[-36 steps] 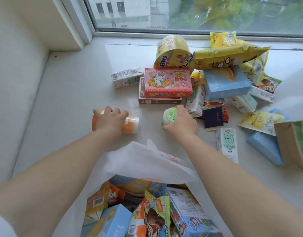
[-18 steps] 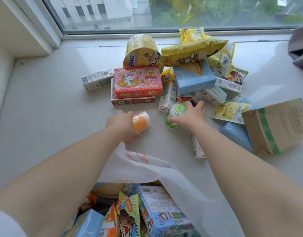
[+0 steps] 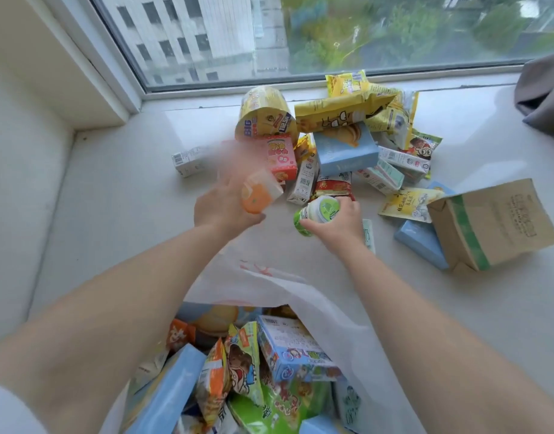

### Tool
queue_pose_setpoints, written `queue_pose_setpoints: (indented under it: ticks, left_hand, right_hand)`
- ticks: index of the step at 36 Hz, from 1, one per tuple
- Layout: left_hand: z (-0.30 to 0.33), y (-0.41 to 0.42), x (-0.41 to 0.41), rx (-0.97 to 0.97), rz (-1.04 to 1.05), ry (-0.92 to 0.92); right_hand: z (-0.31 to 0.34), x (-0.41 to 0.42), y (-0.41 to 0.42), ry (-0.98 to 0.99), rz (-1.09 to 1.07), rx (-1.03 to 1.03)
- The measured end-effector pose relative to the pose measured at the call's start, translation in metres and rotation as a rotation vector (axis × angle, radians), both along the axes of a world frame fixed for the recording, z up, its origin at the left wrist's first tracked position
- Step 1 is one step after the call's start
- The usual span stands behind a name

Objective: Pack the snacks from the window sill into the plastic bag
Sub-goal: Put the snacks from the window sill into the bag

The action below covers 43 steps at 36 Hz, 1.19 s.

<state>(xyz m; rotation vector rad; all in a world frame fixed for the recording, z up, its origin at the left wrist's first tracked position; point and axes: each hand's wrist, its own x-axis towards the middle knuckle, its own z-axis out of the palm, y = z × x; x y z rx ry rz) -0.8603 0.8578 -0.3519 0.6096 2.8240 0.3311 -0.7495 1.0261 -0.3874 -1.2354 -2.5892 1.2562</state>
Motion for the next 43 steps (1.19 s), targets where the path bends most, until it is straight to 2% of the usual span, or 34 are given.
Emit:
queue_pose_setpoints:
  ticks: [9, 12, 17, 20, 23, 30, 34, 38, 40, 43]
  left_hand:
    - [0.069, -0.048, 0.085, 0.477, 0.122, 0.046]
    - [0.074, -0.067, 0.123, 0.531, 0.162, 0.037]
    - [0.071, -0.099, 0.169, 0.498, 0.166, -0.018]
    - [0.069, -0.118, 0.19, 0.401, 0.149, -0.101]
    - [0.063, -0.135, 0.204, 0.298, 0.088, -0.153]
    - [0.068, -0.157, 0.219, 0.303, -0.029, -0.165]
    - [0.073, -0.16, 0.23, 0.168, -0.137, -0.197]
    - [0.073, -0.161, 0.235, 0.048, -0.213, -0.17]
    - [0.071, -0.16, 0.238, -0.037, -0.265, -0.16]
    - [0.063, -0.156, 0.246, -0.189, -0.363, -0.114]
  right_hand:
    - [0.097, 0.07, -0.037, 0.214, 0.045, -0.042]
    - [0.113, 0.098, -0.052, 0.234, 0.023, -0.083]
    - [0.122, 0.136, -0.082, 0.164, 0.141, -0.118]
    - [0.123, 0.152, -0.098, 0.08, 0.28, -0.126]
    - [0.121, 0.164, -0.113, -0.003, 0.405, -0.166]
    - [0.114, 0.184, -0.142, -0.206, 0.58, -0.142]
    - [0.107, 0.194, -0.153, -0.369, 0.7, -0.076]
    - [0.102, 0.202, -0.15, -0.355, 0.574, -0.034]
    - [0.098, 0.206, -0.146, -0.361, 0.523, 0.058]
    - [0.093, 0.212, -0.144, -0.421, 0.562, 0.258]
